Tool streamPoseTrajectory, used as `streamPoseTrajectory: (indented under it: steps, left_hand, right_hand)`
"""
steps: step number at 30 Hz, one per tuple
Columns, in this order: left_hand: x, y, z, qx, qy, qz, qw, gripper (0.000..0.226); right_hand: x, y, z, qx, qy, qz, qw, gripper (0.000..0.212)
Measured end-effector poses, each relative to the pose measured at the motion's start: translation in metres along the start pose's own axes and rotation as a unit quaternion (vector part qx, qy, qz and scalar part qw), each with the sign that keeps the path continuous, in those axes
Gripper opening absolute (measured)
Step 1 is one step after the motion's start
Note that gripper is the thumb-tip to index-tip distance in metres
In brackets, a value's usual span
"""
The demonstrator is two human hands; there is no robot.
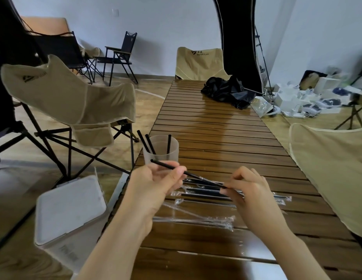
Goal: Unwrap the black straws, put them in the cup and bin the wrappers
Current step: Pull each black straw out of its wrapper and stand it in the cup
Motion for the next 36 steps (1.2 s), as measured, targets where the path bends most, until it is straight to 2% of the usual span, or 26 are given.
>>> streamPoseTrajectory:
  steps: [2,6,10,17,24,31,33,36]
  left_hand:
    - [-0.003,0.005,0.001,0.033,0.021,-0.007,0.999,0.011]
    - [-0.001,-0.008,-0.004,0.089,0.100,-0.111,0.985,0.006]
    - [0.000,-0.019,-0.008,0.086,0.118,-0.180,0.973,0.011]
    - [-0.002,-0.011,-0.018,0.112,0.173,-0.156,0.966,0.011]
    - [-0.005,-0.028,-0.029,0.067,0.213,-0.243,0.944,0.009]
    - [-0.013,-0.036,-0.048,0.099,0.252,-0.271,0.924,0.010]
    - [-0.014,-0.039,-0.049,0.077,0.248,-0.281,0.924,0.008]
    - [-0.012,-0.033,-0.047,0.071,0.235,-0.242,0.939,0.011]
  right_hand:
    - [0.000,0.003,0.003,0.002,-0.002,0.010,1.000,0.005]
    - [0.001,0.001,0.002,0.003,0.005,0.013,1.000,0.008]
    - [0.000,-0.004,-0.003,-0.004,0.022,0.015,1.000,0.010]
    - [0.004,0.005,0.023,0.047,0.018,0.039,0.998,0.012]
    - [0.006,0.004,0.021,0.063,0.036,0.034,0.997,0.010]
    - [0.004,0.015,0.014,0.093,0.067,0.103,0.988,0.011]
    - [0.002,0.015,0.010,0.101,0.072,0.099,0.987,0.012]
    - [0.000,0.013,0.007,0.110,0.080,0.089,0.987,0.012]
Point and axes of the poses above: each hand's wrist, its own x-axis towards the middle knuckle, its own y-axis out of the palm, z = x × y, the point moved 5 cm from there along x, towards the middle knuckle, and after that the axes turned 10 degrees about x, right-handed, at the moved point
